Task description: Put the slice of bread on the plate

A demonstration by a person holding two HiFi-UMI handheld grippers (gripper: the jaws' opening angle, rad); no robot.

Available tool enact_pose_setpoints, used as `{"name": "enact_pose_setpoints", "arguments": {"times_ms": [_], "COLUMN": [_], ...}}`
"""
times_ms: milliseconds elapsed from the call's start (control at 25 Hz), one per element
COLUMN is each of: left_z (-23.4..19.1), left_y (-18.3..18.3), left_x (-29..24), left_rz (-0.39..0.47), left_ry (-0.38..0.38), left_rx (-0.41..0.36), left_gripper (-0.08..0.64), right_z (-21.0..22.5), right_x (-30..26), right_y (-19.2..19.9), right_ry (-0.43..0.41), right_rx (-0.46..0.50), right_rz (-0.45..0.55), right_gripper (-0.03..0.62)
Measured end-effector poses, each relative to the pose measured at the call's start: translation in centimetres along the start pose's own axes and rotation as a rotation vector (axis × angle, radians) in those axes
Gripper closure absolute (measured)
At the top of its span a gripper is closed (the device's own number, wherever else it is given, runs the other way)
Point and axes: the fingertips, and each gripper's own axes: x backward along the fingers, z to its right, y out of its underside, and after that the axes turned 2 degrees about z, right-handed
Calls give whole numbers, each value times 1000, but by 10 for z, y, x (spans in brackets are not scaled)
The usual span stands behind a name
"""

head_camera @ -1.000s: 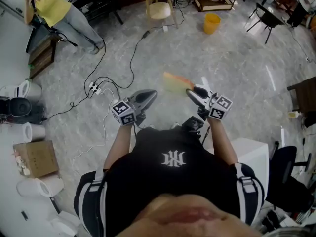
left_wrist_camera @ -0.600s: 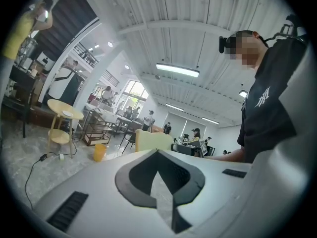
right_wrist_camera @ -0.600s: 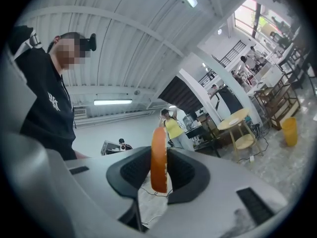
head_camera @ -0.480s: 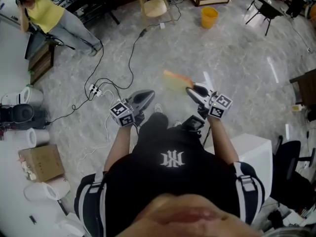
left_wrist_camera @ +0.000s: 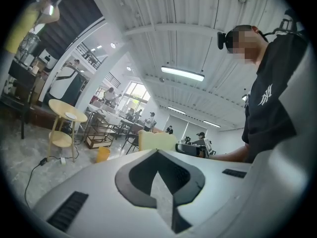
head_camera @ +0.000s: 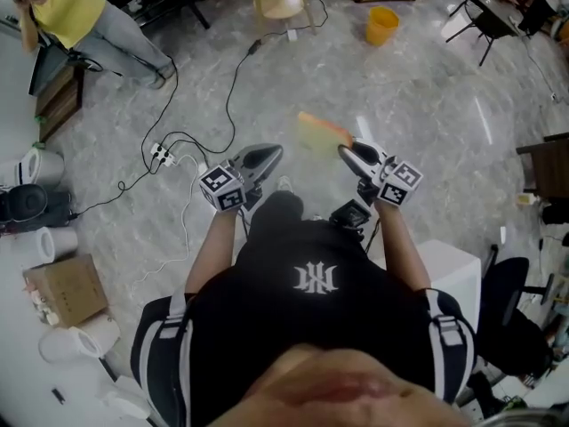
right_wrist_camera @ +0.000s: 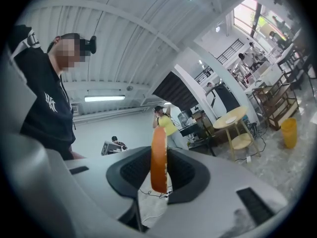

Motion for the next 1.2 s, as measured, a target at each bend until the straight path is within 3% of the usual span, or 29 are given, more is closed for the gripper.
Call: {"name": "enact_pose_setpoints", "arguments": {"times_ms": [440, 640, 1200], "left_z": [-103, -137, -226], "left_y": [-55, -65, -106], "left_x": [-4, -9, -53], "left_rz": [43, 43, 53], "left_ry": [45, 63, -14], "left_rx": [15, 9, -14], "left_gripper": [552, 552, 552], "right_z": [52, 69, 162], "right_x": [-109, -134, -164], "right_y": [-37, -56, -97], "right_ry": [47, 73, 72], "right_rx": [38, 57, 47], "right_rz": [-52, -40, -13], "right_gripper": [495, 495, 497]}}
